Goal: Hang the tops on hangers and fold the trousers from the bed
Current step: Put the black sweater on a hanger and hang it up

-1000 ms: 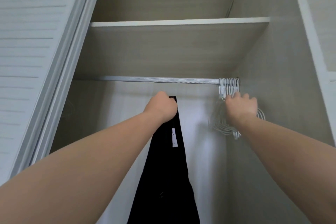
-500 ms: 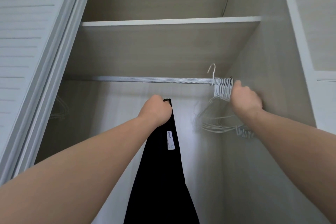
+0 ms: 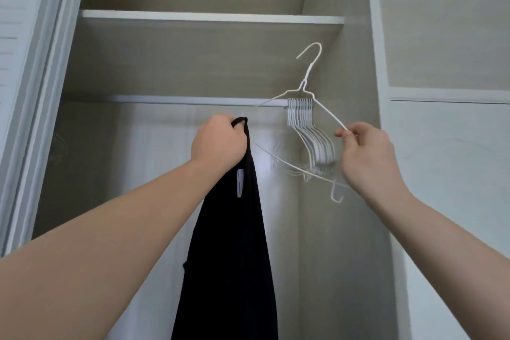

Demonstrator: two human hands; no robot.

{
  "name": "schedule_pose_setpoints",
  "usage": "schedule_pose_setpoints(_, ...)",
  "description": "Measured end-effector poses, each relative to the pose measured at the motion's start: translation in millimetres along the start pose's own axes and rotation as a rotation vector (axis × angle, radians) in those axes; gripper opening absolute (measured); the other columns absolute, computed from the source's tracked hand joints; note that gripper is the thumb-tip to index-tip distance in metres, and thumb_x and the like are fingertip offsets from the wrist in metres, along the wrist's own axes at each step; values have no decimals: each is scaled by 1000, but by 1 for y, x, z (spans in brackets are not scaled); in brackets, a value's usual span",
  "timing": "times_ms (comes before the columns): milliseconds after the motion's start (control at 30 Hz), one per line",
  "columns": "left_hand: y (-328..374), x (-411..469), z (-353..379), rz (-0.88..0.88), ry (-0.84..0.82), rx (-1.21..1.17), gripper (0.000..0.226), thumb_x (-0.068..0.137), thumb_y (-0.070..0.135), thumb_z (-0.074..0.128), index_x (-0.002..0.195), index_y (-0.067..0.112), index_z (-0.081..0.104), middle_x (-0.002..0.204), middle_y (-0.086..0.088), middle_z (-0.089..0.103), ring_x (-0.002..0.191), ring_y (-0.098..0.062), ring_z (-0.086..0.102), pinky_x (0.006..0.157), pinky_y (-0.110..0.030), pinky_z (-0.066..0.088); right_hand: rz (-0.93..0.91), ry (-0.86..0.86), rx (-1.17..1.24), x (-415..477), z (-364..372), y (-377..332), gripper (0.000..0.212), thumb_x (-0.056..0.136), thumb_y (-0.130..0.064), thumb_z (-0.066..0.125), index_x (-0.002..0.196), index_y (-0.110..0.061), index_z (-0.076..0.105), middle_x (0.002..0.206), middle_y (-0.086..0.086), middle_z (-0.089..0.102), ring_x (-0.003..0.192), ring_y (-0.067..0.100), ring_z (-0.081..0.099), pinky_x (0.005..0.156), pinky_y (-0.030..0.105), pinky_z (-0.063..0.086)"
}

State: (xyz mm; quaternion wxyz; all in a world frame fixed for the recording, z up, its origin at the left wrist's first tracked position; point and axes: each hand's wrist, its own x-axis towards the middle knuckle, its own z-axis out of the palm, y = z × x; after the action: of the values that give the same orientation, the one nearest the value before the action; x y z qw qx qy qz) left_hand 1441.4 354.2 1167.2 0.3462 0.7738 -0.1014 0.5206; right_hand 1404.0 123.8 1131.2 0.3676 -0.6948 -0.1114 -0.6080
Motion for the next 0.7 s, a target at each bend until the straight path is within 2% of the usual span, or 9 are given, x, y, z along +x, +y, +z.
schedule_pose_setpoints(67, 11, -17, -4, 31, 20, 16, 38, 101, 26, 48, 65, 14, 44, 63, -4, 50, 59, -23, 45, 50, -31, 27, 63, -11, 137, -24, -26, 4, 24, 98, -18, 45, 95, -21, 69, 56, -11, 47, 54, 16, 45, 63, 29, 32)
schedule_pose_setpoints(133, 23, -35, -9, 38, 2, -6, 39, 101, 24, 49, 63, 14, 43, 60, -2, 48, 58, -21, 45, 50, -31, 28, 149, -17, 282, -50, -57, 6, 23, 93, -25, 45, 89, -27, 68, 51, -9, 44, 48, 18, 41, 57, 30, 32)
schedule_pose_setpoints(200, 35, -54, -14, 28, -29, -29, 40, 101, 23, 49, 63, 13, 42, 58, -1, 48, 57, -19, 45, 51, -30, 30, 235, -24, 389, -74, -90, 7, 24, 88, -31, 44, 88, -32, 69, 50, -7, 39, 45, 17, 35, 52, 27, 30)
schedule_pose_setpoints(267, 49, -76, -20, 17, -62, -34, 40, 101, 21, 48, 62, 13, 41, 58, -2, 46, 57, -20, 43, 51, -31, 31, 297, -33, 445, -99, -125, 9, 25, 87, -33, 45, 89, -35, 69, 49, -11, 38, 44, 14, 33, 51, 24, 28)
schedule_pose_setpoints(400, 81, -126, -27, -43, -124, -56, 37, 101, 20, 47, 66, 5, 46, 60, -4, 46, 59, -23, 43, 53, -33, 30, 390, -46, 548, -147, -202, 15, 24, 92, -27, 47, 87, -31, 70, 48, -11, 32, 40, 10, 29, 41, 18, 26)
schedule_pose_setpoints(500, 107, -166, -29, -102, -139, -40, 35, 100, 22, 46, 76, -3, 53, 64, -8, 50, 62, -26, 47, 57, -34, 33, 444, -46, 619, -180, -266, 26, 29, 100, -17, 44, 90, -26, 69, 50, -10, 30, 40, 10, 26, 42, 16, 24)
schedule_pose_setpoints(600, 135, -207, -30, -129, -156, -5, 36, 101, 21, 46, 72, -1, 52, 63, -8, 50, 59, -24, 46, 54, -33, 32, 483, -34, 714, -210, -328, 40, 20, 97, -23, 47, 94, -24, 67, 52, -8, 28, 40, 11, 23, 42, 16, 24)
schedule_pose_setpoints(700, 153, -243, -32, -172, -178, 0, 39, 100, 21, 46, 63, 10, 43, 59, -3, 44, 55, -21, 41, 51, -32, 27, 541, -82, 806, -245, -364, 56, 13, 92, -27, 49, 95, -23, 61, 53, -1, 30, 41, 14, 22, 43, 15, 24)
